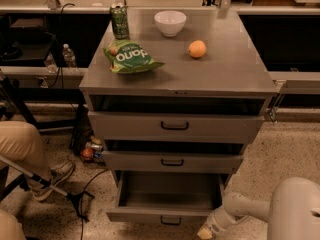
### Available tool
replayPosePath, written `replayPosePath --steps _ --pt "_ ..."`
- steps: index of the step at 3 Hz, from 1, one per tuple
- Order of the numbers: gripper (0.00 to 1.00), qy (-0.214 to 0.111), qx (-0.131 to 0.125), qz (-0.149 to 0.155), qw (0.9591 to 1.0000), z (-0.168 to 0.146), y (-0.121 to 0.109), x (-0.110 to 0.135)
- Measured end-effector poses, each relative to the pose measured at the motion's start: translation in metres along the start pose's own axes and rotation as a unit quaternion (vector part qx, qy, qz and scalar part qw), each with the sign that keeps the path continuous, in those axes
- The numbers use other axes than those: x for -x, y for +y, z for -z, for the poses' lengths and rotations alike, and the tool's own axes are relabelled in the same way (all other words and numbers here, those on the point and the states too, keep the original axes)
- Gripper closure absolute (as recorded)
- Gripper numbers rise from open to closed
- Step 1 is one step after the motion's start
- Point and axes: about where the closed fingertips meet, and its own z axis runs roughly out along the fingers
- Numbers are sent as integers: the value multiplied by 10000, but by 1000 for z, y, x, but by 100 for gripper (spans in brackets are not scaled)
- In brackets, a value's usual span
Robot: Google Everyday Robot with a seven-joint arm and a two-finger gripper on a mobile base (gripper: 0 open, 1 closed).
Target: Close bottom drawer
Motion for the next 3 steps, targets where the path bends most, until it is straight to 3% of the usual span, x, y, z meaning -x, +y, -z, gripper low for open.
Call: replayPosePath --steps 1,3 --pt "100 -124 -269 -38 9996 3 -6 2" --pt "100 -574 -1066 -13 9926 18 -35 17"
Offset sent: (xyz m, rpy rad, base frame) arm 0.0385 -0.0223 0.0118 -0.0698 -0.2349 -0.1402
